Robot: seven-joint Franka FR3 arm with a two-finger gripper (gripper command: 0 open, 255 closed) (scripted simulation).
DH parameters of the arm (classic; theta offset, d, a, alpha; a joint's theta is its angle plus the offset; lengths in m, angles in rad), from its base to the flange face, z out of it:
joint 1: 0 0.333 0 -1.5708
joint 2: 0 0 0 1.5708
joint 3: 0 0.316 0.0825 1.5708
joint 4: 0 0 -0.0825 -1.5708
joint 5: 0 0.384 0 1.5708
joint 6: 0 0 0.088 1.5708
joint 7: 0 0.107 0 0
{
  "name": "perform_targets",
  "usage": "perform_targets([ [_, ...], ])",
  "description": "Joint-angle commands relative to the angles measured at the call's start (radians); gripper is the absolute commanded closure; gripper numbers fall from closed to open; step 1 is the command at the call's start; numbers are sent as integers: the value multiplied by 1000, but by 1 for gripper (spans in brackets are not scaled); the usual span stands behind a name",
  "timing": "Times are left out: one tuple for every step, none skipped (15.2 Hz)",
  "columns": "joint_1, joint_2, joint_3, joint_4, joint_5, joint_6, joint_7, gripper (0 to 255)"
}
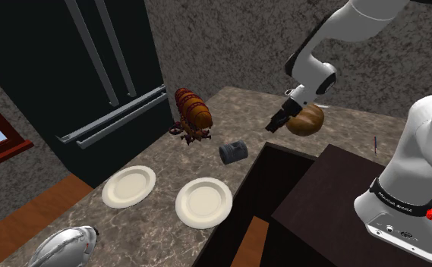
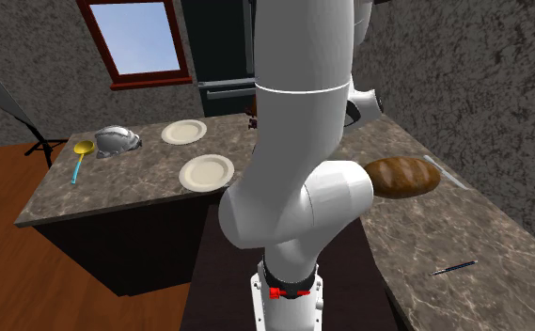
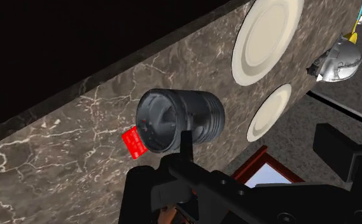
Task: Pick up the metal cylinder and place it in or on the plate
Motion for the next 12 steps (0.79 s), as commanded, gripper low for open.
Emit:
perform_targets([
  [-39, 141, 27, 63, 140, -99, -102, 0],
  [-63, 200, 48, 94, 190, -140, -134, 0],
  [-87, 256, 71, 125, 235, -178, -161, 0],
  [-111, 310, 94, 157, 277, -214, -183, 0],
  [-134, 361, 117, 190, 316, -247, -203, 0],
  [-157, 410, 140, 224, 351, -278, -218, 0],
  [-179, 458, 164, 258, 385, -306, -232, 0],
  [-200, 504, 186, 294, 416, -333, -243, 0],
  [-217, 539, 204, 323, 439, -351, -249, 0],
  [-213, 546, 211, 328, 448, -346, -250, 0],
  [-210, 552, 218, 333, 458, -341, -250, 0],
  [-206, 559, 225, 339, 468, -336, -250, 0],
])
